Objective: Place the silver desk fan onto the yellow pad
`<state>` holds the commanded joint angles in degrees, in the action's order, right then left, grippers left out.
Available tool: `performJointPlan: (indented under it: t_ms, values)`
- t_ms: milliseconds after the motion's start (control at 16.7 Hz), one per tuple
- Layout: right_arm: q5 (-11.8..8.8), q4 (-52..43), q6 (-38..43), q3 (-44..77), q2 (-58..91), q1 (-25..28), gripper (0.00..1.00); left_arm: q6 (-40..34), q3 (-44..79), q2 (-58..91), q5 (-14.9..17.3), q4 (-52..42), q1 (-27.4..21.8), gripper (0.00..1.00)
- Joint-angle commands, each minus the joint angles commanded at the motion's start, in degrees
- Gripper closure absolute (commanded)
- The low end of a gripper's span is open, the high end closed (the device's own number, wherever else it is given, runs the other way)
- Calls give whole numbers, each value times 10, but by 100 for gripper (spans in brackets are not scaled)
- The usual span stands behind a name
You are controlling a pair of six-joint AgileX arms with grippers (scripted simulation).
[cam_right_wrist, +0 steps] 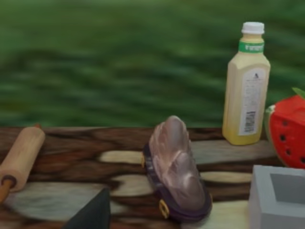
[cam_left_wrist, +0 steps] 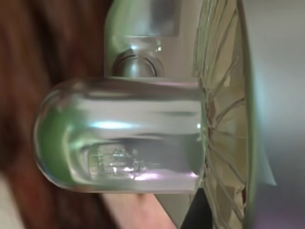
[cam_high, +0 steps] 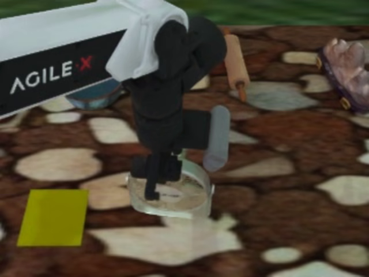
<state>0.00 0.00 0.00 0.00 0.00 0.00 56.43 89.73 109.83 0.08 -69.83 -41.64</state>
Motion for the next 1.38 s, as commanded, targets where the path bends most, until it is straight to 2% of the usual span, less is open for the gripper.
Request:
performJointPlan:
  t_ms: [420,840,1200,1380]
  values:
    - [0,0,0,0,0,0,0,1,2,-2,0,-2,0,100]
    - [0,0,0,0,0,0,0,0,104,-1,0,-105,9,100]
    - [0,0,0,0,0,0,0,2,110,-3,0,-111,9,100]
    - [0,0,0,0,0,0,0,31,70,-40,-1,-109,49,100]
